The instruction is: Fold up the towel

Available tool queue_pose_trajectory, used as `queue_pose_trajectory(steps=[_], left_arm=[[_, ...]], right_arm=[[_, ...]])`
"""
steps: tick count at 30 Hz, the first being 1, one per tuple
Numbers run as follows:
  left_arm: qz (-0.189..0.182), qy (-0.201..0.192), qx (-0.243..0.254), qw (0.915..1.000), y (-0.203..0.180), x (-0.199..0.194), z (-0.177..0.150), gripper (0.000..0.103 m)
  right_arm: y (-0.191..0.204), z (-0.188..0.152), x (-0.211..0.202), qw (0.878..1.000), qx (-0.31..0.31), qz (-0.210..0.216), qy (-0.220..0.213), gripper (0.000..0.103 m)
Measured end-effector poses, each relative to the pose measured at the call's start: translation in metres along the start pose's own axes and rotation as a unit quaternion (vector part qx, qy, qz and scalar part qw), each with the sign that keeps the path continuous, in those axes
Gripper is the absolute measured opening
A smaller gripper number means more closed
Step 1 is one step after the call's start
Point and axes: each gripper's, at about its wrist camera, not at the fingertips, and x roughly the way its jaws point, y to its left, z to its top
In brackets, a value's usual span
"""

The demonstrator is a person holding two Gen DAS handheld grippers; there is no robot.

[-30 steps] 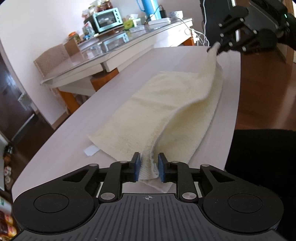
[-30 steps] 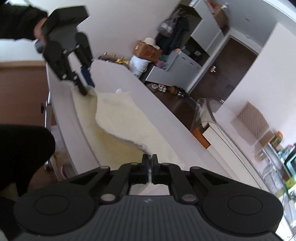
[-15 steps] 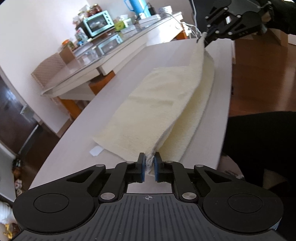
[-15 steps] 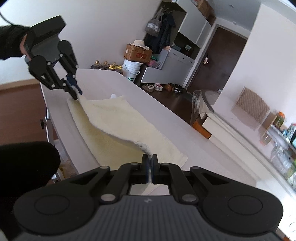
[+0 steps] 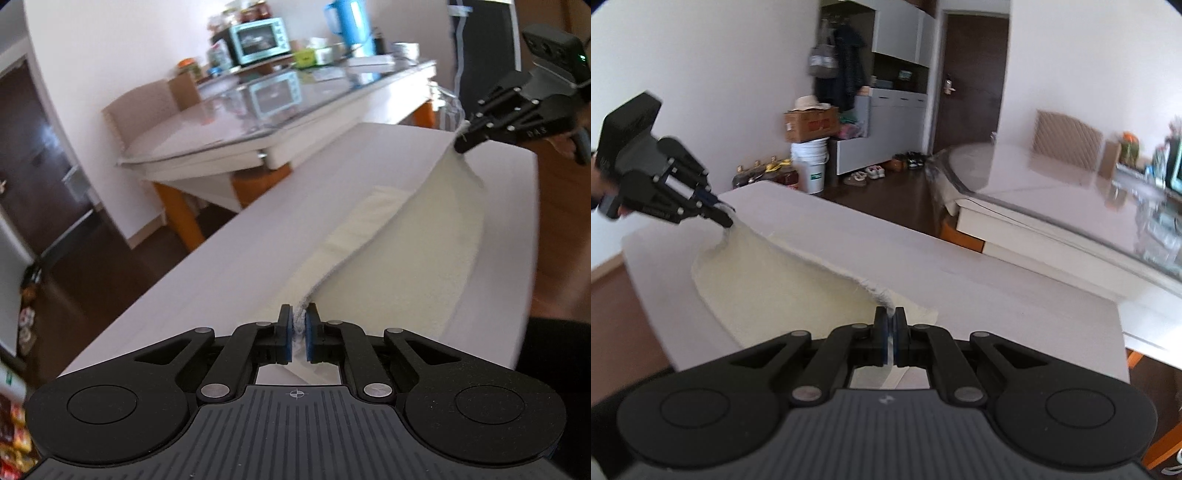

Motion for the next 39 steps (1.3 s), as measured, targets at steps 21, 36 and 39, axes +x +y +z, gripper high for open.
queue_pose_trajectory(steps=[21, 36, 39], left_arm=[[0.035, 0.037, -0.043, 0.9978, 0.033, 0.059, -0.017, 0.039], [0.040, -0.011, -0.052, 0.9978, -0.009, 0.013, -0.045, 0.049], [0.039, -0.001, -0.047, 0.9981, -0.020, 0.018, -0.051, 0.049]], right_arm=[[-0.043, -0.002, 0.080, 0.995, 0.084, -0.023, 0.053, 0.025], [0.034, -0.041, 0.028, 0.998, 0.045, 0.003, 0.035, 0.030], [0.037, -0.046, 0.028, 0.998, 0.038, -0.005, 0.041, 0.030]])
